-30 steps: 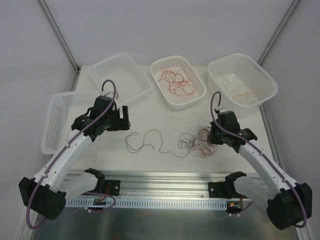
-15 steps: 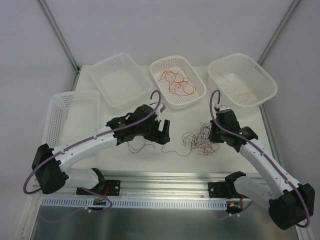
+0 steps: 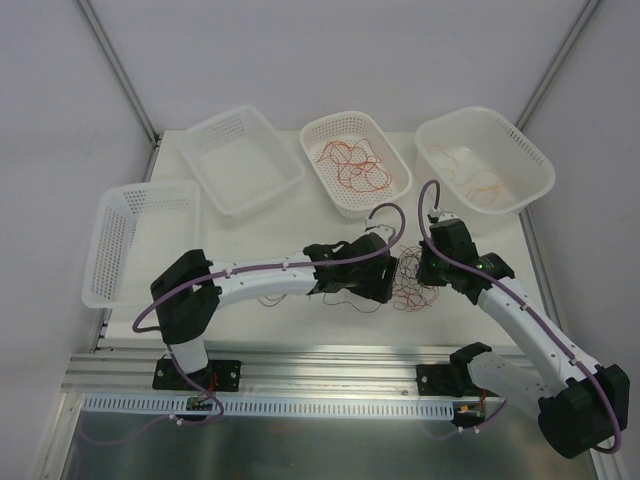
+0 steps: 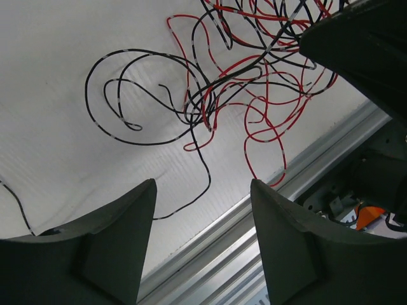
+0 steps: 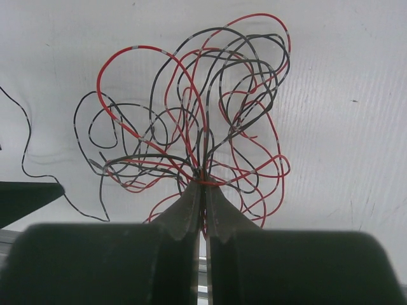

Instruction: Untangle the cables

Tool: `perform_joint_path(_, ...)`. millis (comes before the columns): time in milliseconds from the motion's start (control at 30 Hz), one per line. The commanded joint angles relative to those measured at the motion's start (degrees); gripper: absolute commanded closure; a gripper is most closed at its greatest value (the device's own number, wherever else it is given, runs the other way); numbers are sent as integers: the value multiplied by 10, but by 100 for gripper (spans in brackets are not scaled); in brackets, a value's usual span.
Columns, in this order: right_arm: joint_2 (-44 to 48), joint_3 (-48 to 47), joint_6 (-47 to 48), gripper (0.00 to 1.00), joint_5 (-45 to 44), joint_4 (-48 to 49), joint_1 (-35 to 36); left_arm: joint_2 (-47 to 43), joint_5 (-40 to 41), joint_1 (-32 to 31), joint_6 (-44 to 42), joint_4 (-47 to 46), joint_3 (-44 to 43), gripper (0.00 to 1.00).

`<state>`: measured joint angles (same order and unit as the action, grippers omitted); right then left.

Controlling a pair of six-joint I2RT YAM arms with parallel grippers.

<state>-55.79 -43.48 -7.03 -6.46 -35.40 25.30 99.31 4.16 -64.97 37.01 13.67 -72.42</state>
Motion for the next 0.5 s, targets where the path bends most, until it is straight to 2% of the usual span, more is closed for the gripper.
perform_joint_path(0,4,-5,-12,99,-8,-2,5,26,19,-8,24,-20,-41,41)
perform_joint_path(33,6,-5,-12,99,-8,-1,5,39,15,-9,25,-19,-45,46)
perform_joint_path(267,7,1,-17,99,-5,7,5,76,8,-17,45,-19,-53,61)
perform_joint_path(367,6,5,-18,99,-1,11,6,87,3,-17,51,-18,-55,65)
perform_joint_path(467,5,9,-19,99,-4,14,7,91,6,-17,52,-20,-55,82)
